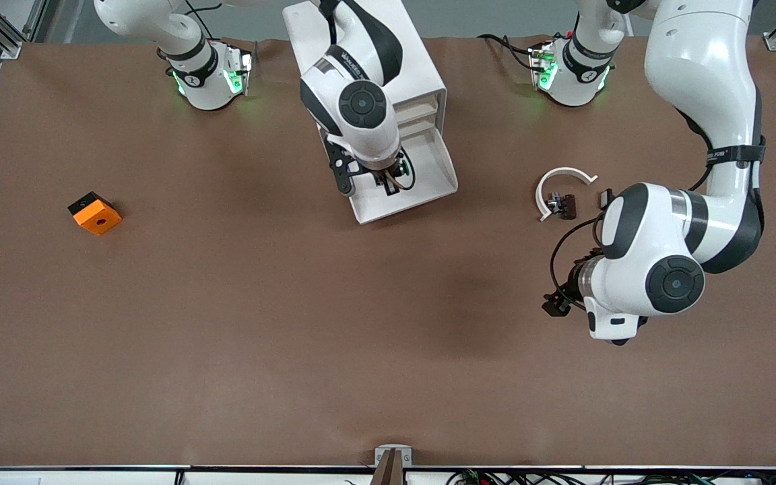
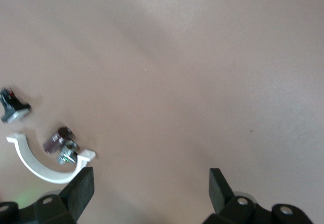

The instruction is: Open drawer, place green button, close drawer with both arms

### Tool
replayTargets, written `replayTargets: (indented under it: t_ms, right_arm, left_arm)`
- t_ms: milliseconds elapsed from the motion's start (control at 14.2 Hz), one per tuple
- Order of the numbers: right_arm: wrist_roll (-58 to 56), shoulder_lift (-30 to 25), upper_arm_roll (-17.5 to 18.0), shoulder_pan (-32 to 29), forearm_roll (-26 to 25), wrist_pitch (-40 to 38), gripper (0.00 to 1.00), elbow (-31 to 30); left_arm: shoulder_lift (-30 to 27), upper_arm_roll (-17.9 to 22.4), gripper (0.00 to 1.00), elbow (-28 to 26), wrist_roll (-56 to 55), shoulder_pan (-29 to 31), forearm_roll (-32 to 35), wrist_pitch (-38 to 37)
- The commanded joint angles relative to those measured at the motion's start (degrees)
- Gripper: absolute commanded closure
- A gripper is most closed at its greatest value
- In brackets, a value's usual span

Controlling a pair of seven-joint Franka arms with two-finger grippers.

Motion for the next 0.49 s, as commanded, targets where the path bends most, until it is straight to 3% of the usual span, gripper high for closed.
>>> replayTargets:
  t_ms: [0, 141, 423]
  right_arm:
    - [2.9, 2.2, -0.7, 2.0, 1.3, 1.4, 0.95, -0.1]
    - [3.0, 2.5, -0.7, 2.7, 1.3, 3.6, 0.94, -1.9]
    - [2.9, 3.7, -0.7, 3.5, 1.2, 6.5, 0.92, -3.4]
  left_arm:
    - [-7.7, -0.4, 0.0, -13.1, 6.1, 0.0, 1.5, 9.6]
    - [-12.9, -0.5, 0.0, -24.1, 9.3, 0.1, 1.5, 20.1]
    - [-13.8, -1.8, 0.0, -30.1, 11.2, -0.3, 1.5, 23.0]
